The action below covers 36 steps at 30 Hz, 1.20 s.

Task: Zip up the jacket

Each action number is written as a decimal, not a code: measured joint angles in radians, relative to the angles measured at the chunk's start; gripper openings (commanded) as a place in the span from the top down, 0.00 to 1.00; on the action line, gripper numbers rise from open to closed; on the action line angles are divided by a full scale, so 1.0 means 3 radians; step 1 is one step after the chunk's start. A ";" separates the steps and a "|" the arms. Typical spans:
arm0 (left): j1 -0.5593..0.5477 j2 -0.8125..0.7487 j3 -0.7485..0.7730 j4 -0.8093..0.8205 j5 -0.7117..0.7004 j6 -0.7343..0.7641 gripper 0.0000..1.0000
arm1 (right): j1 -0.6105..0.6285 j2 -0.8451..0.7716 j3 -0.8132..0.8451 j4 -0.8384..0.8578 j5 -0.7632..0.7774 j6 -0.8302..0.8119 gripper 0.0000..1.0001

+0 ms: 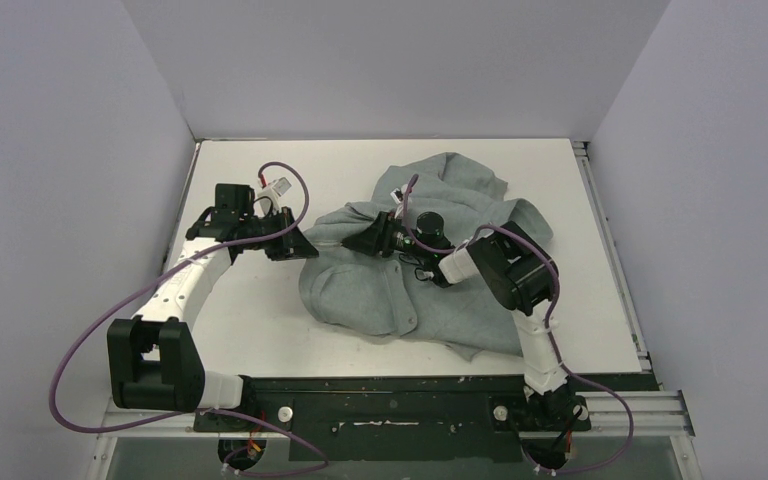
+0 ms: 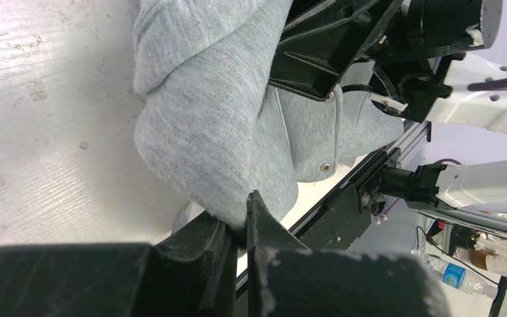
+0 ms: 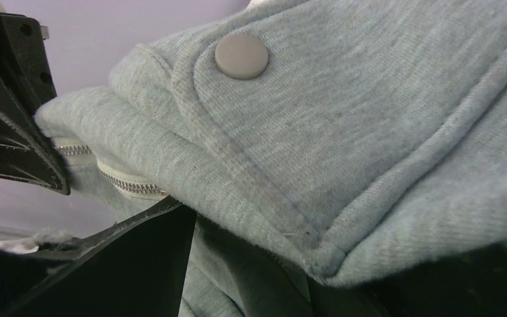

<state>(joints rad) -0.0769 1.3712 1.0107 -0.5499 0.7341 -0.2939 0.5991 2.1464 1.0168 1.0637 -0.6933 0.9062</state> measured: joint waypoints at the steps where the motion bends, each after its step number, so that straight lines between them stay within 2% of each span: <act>1: 0.0000 0.0000 0.0000 0.0001 0.0001 -0.0003 1.00 | -0.0008 0.0066 0.0039 0.0062 -0.0064 0.0045 0.43; 5: 0.0000 0.0000 0.0010 0.0000 0.0001 -0.0008 1.00 | -0.0029 0.0217 0.0094 0.0323 -0.0237 0.0249 0.45; 14: 0.0000 0.0006 0.0167 -0.0027 -0.0003 -0.0015 1.00 | -0.0240 0.0145 -0.0215 0.0727 -0.0455 0.0350 0.44; 21: -0.0001 0.0006 0.0209 -0.0031 -0.0001 -0.0033 1.00 | -0.0338 0.0145 -0.0253 0.1055 -0.0580 0.0518 0.44; 31: -0.0001 0.0006 0.0220 -0.0072 0.0000 -0.0039 1.00 | -0.0173 0.0379 0.0214 0.1230 -0.0649 0.0753 0.44; 36: -0.0001 0.0006 0.0225 -0.0085 0.0000 -0.0045 1.00 | -0.0117 0.0473 0.0258 0.1249 -0.0647 0.0778 0.44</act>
<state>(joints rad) -0.0772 1.3731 1.0782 -0.5755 0.7341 -0.3073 0.5640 2.2883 1.0943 1.4384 -0.8875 1.1397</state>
